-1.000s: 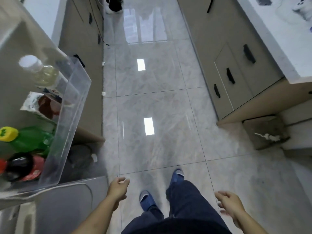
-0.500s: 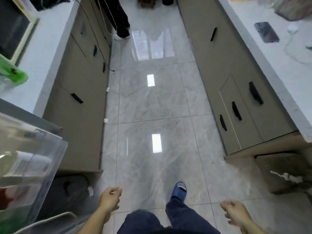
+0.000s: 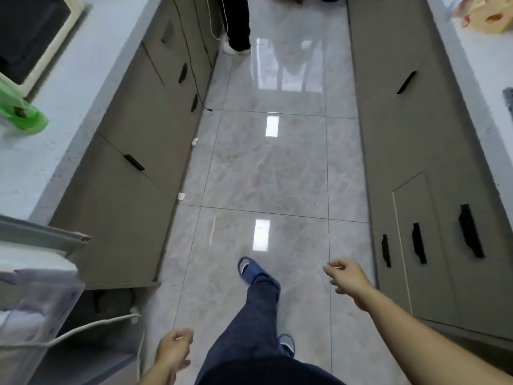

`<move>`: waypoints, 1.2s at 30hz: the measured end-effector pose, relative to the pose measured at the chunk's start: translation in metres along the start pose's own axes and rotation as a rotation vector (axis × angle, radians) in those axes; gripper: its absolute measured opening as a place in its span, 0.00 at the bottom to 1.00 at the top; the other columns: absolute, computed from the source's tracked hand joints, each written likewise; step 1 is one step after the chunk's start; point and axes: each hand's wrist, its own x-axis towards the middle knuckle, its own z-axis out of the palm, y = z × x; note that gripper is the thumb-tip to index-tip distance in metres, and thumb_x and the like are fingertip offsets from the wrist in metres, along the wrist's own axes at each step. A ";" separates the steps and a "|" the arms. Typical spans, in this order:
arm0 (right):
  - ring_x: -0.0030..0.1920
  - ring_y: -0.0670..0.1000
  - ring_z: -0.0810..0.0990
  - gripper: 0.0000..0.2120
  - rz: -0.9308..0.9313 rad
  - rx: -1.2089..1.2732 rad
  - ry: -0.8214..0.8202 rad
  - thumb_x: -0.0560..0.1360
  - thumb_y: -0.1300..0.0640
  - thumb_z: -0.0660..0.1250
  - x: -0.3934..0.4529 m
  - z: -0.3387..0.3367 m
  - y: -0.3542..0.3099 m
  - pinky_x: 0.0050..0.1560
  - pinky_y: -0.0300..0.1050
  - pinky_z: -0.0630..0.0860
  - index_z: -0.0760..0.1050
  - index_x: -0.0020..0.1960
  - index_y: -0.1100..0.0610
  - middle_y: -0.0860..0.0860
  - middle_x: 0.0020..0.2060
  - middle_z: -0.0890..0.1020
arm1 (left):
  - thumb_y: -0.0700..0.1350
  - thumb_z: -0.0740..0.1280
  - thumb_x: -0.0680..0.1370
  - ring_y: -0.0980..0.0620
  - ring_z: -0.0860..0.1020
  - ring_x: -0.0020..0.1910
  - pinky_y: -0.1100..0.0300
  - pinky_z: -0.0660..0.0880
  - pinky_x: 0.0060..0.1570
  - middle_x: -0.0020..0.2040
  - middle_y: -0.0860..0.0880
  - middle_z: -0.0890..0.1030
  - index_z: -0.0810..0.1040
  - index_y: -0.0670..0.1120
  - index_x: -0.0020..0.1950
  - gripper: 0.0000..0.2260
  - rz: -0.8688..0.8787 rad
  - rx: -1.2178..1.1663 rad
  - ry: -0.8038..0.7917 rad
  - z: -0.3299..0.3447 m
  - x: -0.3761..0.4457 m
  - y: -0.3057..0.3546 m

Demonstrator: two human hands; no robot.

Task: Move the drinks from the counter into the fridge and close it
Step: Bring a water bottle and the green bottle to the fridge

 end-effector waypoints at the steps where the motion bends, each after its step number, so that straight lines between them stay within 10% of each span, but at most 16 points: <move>1: 0.40 0.53 0.78 0.09 -0.009 -0.015 -0.007 0.77 0.54 0.70 0.010 0.000 -0.015 0.38 0.45 0.76 0.77 0.55 0.57 0.53 0.41 0.79 | 0.43 0.68 0.79 0.43 0.75 0.41 0.53 0.75 0.44 0.42 0.42 0.79 0.78 0.42 0.44 0.06 -0.008 -0.007 0.001 0.005 0.006 0.011; 17: 0.31 0.52 0.69 0.06 0.049 -0.321 -0.064 0.76 0.56 0.70 0.142 -0.021 -0.175 0.30 0.40 0.67 0.76 0.45 0.59 0.53 0.32 0.74 | 0.43 0.67 0.78 0.48 0.78 0.45 0.58 0.76 0.40 0.49 0.46 0.80 0.80 0.44 0.53 0.06 0.080 -0.308 0.019 0.018 0.061 0.266; 36: 0.25 0.53 0.71 0.06 -0.328 -0.818 -0.426 0.73 0.60 0.74 0.288 0.151 -0.510 0.26 0.39 0.68 0.78 0.43 0.60 0.51 0.24 0.74 | 0.49 0.68 0.77 0.44 0.81 0.47 0.51 0.81 0.49 0.48 0.45 0.82 0.80 0.48 0.47 0.05 -0.355 -0.751 0.455 0.034 0.037 0.319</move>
